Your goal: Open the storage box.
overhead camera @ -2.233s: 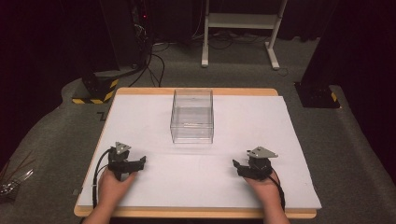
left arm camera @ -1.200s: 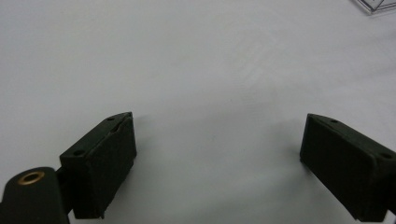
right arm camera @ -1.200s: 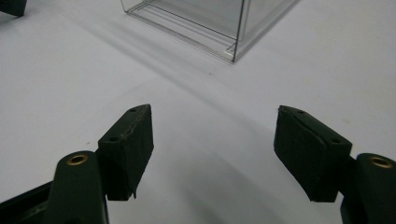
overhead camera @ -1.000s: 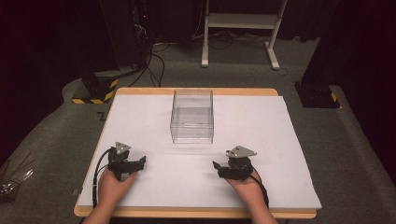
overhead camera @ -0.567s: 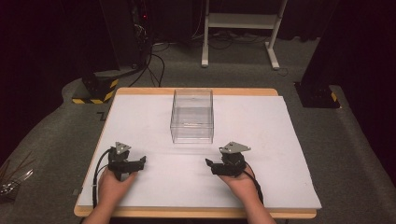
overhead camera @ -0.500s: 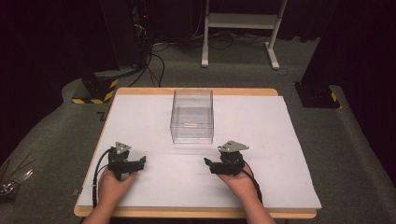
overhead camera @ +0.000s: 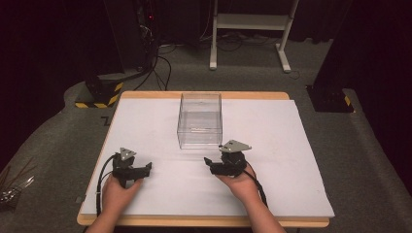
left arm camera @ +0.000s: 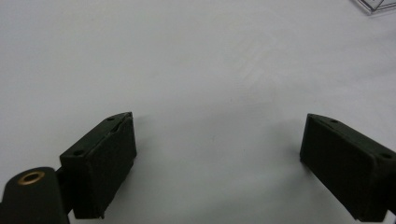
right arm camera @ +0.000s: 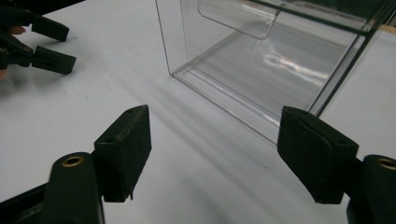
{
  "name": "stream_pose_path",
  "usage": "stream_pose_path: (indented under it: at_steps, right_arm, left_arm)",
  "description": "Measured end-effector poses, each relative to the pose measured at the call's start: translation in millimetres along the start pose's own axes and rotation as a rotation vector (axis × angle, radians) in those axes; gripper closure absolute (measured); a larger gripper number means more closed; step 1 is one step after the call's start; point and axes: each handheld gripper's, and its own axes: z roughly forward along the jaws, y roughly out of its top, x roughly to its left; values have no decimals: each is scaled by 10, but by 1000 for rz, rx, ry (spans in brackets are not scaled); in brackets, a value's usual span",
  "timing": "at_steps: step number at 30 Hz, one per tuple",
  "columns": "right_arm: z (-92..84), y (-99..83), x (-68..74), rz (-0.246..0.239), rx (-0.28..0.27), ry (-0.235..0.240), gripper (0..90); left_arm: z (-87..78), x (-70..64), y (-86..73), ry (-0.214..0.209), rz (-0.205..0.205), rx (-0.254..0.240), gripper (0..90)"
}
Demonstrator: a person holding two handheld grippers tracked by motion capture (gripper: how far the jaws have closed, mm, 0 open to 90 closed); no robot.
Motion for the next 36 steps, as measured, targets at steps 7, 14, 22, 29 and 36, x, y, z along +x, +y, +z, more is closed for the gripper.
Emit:
stream_pose_path:
  at_steps: [7,14,22,29,36]
  right_arm:
    - [63,81,9,-11,-18,-6,316]
    - [156,143,-27,21,-14,-3,393]
    - [270,155,-66,31,-12,-19,449]
    - [321,216,-79,55,-49,-23,511]
    - [366,260,-124,69,-67,-27,538]
  left_arm:
    - [1,-1,-1,1,0,-2,110]
    - [0,1,0,0,1,0,110]
    - [0,1,0,0,1,0,110]
    - [0,2,0,-2,1,1,110]
    - [0,3,0,-1,3,1,110]
